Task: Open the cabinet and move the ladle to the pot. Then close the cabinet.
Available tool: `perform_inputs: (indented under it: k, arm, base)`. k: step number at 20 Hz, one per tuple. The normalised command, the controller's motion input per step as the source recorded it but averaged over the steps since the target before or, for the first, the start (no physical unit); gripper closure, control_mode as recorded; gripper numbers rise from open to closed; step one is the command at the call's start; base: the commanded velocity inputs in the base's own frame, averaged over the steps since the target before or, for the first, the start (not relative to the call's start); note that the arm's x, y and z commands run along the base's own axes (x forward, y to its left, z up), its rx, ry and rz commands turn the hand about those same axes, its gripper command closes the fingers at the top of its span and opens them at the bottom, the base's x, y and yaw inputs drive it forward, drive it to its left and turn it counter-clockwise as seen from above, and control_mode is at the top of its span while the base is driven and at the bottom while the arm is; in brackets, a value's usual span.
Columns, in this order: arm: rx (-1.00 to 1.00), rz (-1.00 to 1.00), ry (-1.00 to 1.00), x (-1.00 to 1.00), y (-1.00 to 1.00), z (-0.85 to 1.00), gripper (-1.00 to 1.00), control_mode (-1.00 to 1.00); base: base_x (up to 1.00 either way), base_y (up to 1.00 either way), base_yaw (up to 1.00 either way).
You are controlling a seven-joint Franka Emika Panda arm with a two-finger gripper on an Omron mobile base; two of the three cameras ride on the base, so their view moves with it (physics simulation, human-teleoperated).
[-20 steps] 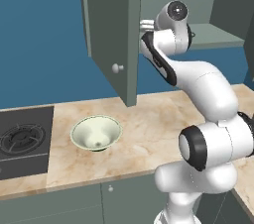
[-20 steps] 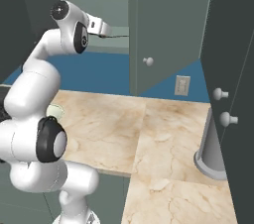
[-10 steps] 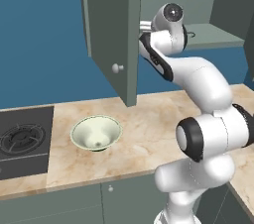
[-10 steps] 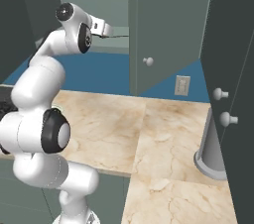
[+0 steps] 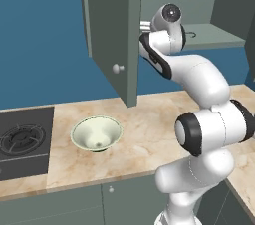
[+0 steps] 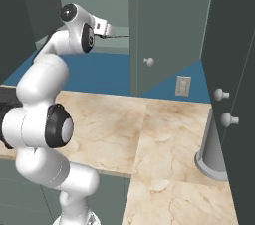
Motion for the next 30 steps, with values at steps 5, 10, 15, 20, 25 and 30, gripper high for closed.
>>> perform_inputs:
  k: [5,10,15,20,25,30]
  arm:
    - [0.0,0.0,0.0,0.2,0.0,-0.05,-1.0,-1.0]
    - [0.0,0.0,0.0,0.18,0.0,-0.01,-1.0,-1.0]
    - [0.0,0.0,0.03,0.11,0.0,0.0,1.0,-1.0]
    - [0.0,0.0,0.0,-0.01,0.0,-0.01,1.0,-1.0]
    - [0.0,0.0,0.0,-0.3,0.0,-0.02,1.0,-1.0]
    - [0.0,0.01,-0.1,-0.89,0.0,0.01,1.0,-1.0]
  base:
    - [0.0,0.0,0.0]
    - [0.0,0.0,0.0]
    - [0.0,0.0,0.0]
    - [0.0,0.0,0.0]
    - [0.0,0.0,0.0]
    - [0.0,0.0,0.0]
